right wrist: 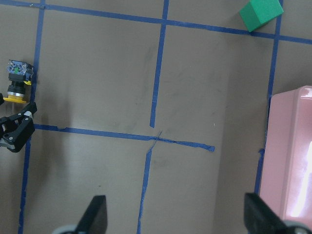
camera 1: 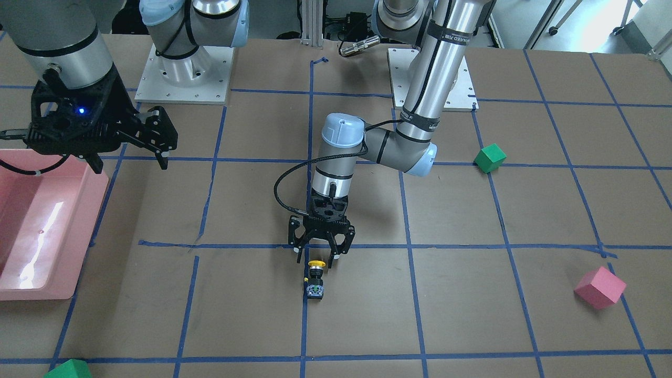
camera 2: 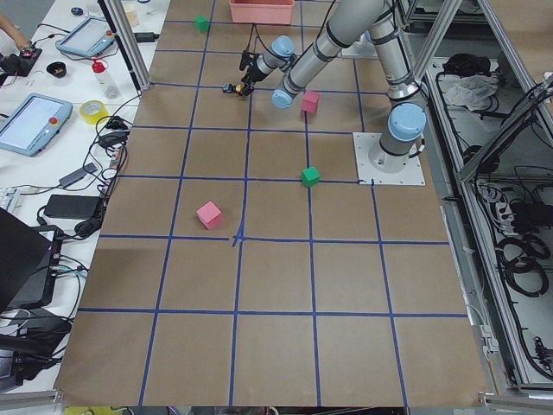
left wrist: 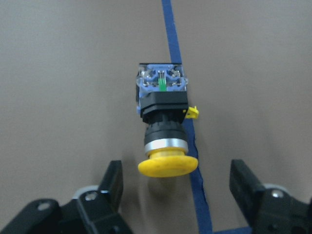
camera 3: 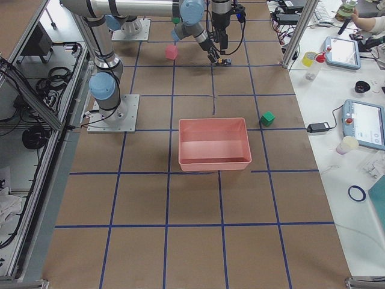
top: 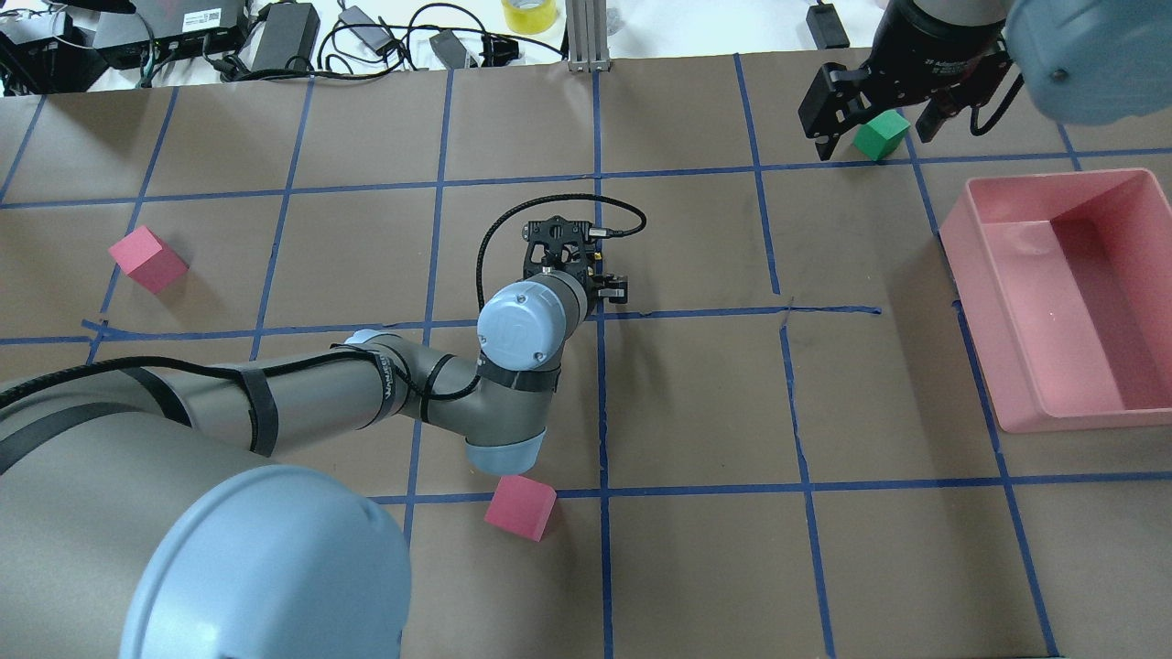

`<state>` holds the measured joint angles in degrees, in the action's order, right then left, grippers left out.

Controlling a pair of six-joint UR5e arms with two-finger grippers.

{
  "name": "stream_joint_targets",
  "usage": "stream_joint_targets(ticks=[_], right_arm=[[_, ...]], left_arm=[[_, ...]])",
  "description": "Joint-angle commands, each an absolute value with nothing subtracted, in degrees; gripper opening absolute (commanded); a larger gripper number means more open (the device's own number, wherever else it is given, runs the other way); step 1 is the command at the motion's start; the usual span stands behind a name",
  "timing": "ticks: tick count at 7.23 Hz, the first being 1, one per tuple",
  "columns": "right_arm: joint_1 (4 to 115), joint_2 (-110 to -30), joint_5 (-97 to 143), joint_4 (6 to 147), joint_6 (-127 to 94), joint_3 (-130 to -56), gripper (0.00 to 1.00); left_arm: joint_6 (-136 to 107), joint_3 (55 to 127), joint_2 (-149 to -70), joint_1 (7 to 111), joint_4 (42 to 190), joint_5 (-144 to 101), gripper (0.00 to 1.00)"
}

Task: Align button upright
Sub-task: 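Lower the left gripper and grasp the button near its yellow cap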

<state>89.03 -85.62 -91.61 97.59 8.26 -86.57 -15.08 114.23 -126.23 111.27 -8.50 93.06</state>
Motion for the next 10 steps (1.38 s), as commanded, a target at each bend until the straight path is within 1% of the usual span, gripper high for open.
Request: stream_joint_targets(ticks=[1, 3, 4, 6, 7, 8, 9, 10], right_arm=[[89.03, -85.61, -91.67, 97.65, 8.26, -86.4, 1.0], [89.03, -85.61, -91.76, 97.64, 8.26, -86.57, 1.0], [88.95, -85.52, -90.89, 97.73, 8.26, -85.88, 1.0], [88.95, -85.69, -91.85, 97.21, 8.26, -85.96, 1.0], [88.25, -85.43, -91.76, 96.77, 8.7, -86.04, 1.0], [88.33, -85.34, -90.8, 96.85, 8.7, -86.13, 1.0], [88.24, -85.34, -91.14, 97.03, 8.7, -86.48, 1.0], [88.16, -85.69, -91.58, 96.77, 8.27, -86.4, 1.0]], left_arm=[[-14.33, 114.08, -126.56, 111.27, -8.61, 93.08, 0.56], [-13.36, 114.08, -126.39, 111.27, -8.61, 93.08, 0.21], [-13.01, 114.17, -125.43, 111.27, -8.61, 93.08, 0.12], [-12.92, 113.56, -123.32, 111.27, -7.57, 93.34, 0.12], [-12.92, 113.03, -120.87, 111.1, -3.3, 93.34, 0.12], [-13.88, 111.72, -118.07, 111.01, 4.4, 93.34, 0.12], [-15.1, 108.58, -115.69, 111.01, 14.31, 93.34, 0.12], [-16.77, 102.98, -114.1, 111.01, 28.68, 92.82, 0.12]])
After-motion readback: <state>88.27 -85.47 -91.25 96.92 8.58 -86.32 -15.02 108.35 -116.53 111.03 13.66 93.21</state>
